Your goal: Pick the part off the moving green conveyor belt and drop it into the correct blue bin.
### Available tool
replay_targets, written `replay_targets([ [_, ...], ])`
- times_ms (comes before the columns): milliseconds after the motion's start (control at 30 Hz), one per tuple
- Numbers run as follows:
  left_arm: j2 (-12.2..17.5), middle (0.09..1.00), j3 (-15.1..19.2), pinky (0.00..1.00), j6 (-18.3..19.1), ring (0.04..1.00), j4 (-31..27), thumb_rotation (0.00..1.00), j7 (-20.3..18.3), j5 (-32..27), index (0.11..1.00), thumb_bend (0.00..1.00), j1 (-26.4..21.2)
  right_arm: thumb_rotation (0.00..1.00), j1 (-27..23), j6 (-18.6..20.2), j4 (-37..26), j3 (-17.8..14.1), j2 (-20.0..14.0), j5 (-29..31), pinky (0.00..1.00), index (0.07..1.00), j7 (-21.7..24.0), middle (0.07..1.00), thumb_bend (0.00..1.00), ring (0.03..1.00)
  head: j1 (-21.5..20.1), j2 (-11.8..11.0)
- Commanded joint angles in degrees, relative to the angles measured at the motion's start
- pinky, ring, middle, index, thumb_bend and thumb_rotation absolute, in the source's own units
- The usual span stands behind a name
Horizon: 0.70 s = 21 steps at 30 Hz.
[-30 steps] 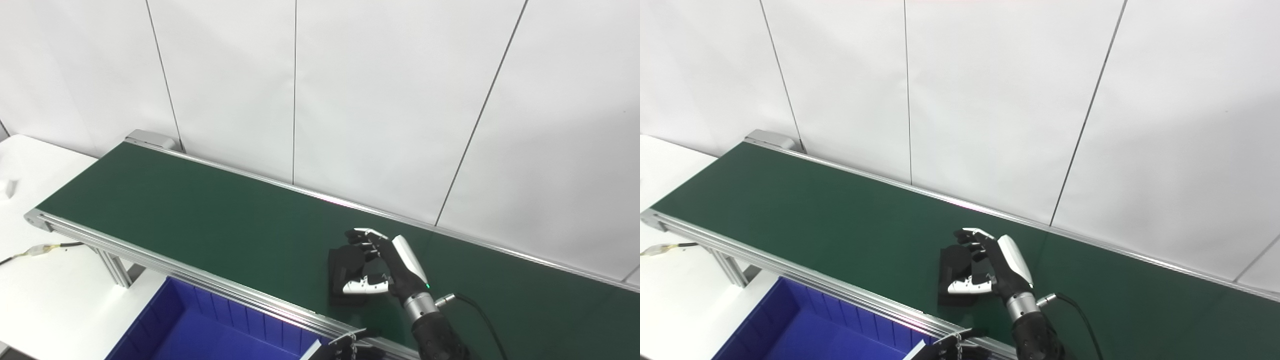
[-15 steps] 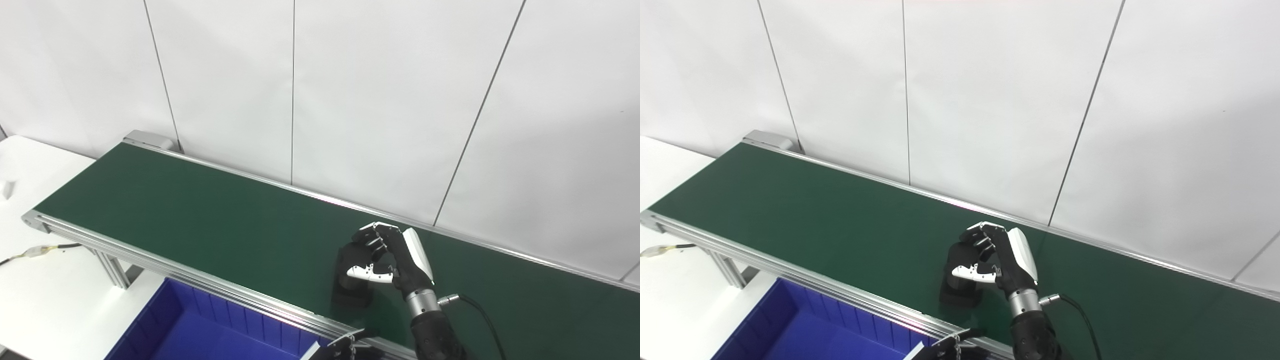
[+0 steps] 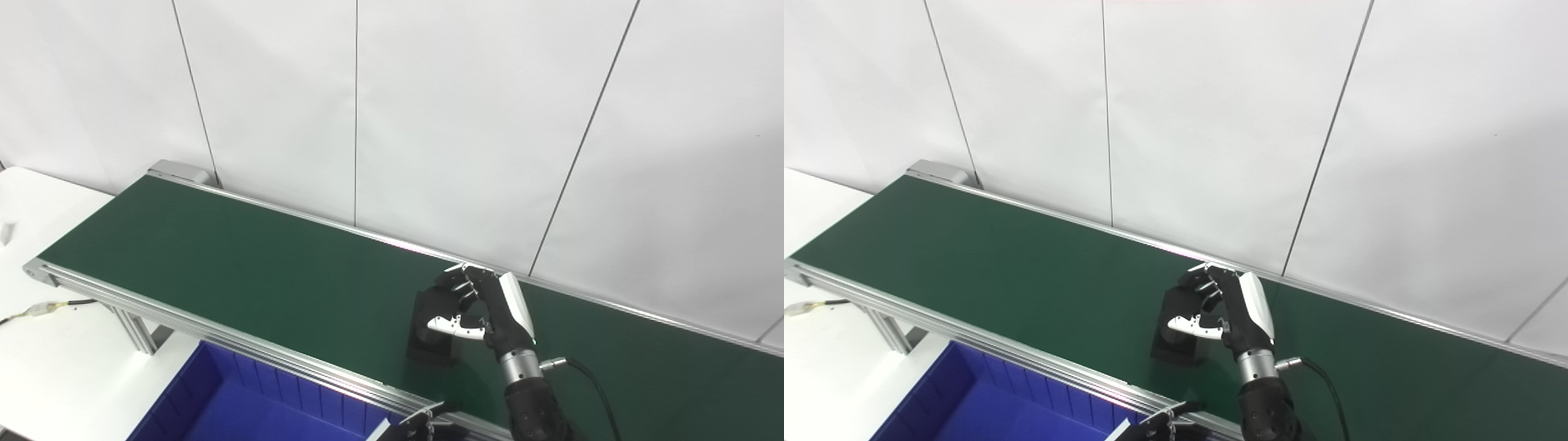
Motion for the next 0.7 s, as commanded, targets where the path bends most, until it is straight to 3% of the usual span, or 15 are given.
replay_targets([
  [0, -0.16, 0.848, -0.03, 0.77, -1.40, 0.827, -0.91, 0.49, -0.28, -0.48, 0.889, 1.00, -0.84, 0.00, -0.92, -2.25, -3.93, -0.95, 0.55, 0.43, 0.35, 0.498, -1.62, 0.539, 0.50, 0.453, -0.10, 0.07],
  [667, 0.65, 0.831, 0.28, 0.75, -1.73, 0.818, -0.41, 0.49, -0.61, -0.46, 0.822, 0.99, -1.43, 0.00, 4.47, 2.37, -22.47, -6.16, -0.61, 2.42, 0.35, 0.494, 0.45, 0.528, 0.50, 0.460, -3.27, -0.35],
])
